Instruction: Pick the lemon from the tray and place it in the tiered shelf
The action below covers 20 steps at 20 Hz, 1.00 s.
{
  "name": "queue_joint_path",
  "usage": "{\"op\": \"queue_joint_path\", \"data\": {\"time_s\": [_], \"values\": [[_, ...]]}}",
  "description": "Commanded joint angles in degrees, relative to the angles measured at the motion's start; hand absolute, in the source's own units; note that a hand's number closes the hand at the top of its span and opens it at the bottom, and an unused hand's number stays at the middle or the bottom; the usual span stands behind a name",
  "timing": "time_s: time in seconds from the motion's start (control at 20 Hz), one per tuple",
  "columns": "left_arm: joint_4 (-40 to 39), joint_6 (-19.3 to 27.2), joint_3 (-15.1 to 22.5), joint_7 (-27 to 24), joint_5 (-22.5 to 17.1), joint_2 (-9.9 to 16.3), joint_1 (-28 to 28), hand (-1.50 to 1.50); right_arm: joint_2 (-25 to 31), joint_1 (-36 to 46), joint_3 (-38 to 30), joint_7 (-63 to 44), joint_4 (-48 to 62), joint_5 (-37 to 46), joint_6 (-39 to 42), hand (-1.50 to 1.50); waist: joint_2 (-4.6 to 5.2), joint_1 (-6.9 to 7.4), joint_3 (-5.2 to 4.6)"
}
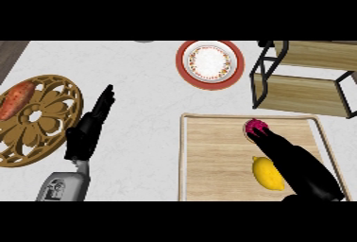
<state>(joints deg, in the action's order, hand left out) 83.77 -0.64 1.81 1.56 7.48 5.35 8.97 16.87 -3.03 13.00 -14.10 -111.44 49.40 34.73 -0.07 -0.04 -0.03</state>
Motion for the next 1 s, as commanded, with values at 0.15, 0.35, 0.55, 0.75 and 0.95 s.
{"op": "queue_joint_path", "data": {"time_s": [0.15, 0.35, 0.55, 0.75, 0.95], "values": [[0.75, 0.03, 0.07, 1.28, 0.88, -0.67, 0.75, 0.0, 2.05, -3.91, 0.29, 6.32, 3.12, 2.75, -2.15, 1.5, 0.02, -0.08, 0.04], [-3.5, 1.68, 0.91, -3.66, 2.43, -2.46, -0.32, 0.0, 4.34, -2.4, 1.68, 8.79, 3.23, 5.64, -2.61, 1.5, 0.06, -0.14, 0.03], [-3.85, -1.98, -1.92, -3.61, -0.45, 0.07, 0.88, 0.0, 4.03, -1.29, 0.79, 9.84, 0.59, 6.43, -2.32, 1.5, 0.05, -0.13, 0.02], [0.81, -0.23, -0.81, 0.94, 0.94, -0.8, 1.03, 0.0, 2.18, -3.09, 2.03, 12.48, 4.99, 9.07, -8.73, 1.5, 0.02, 0.01, 0.04], [-0.93, -1.34, -0.88, -0.84, 0.33, -0.52, 0.2, 0.0, -11.54, -1.98, 4.49, -5.96, 3.52, 12.26, -9.18, 1.5, 0.03, 0.38, 0.0]]}}
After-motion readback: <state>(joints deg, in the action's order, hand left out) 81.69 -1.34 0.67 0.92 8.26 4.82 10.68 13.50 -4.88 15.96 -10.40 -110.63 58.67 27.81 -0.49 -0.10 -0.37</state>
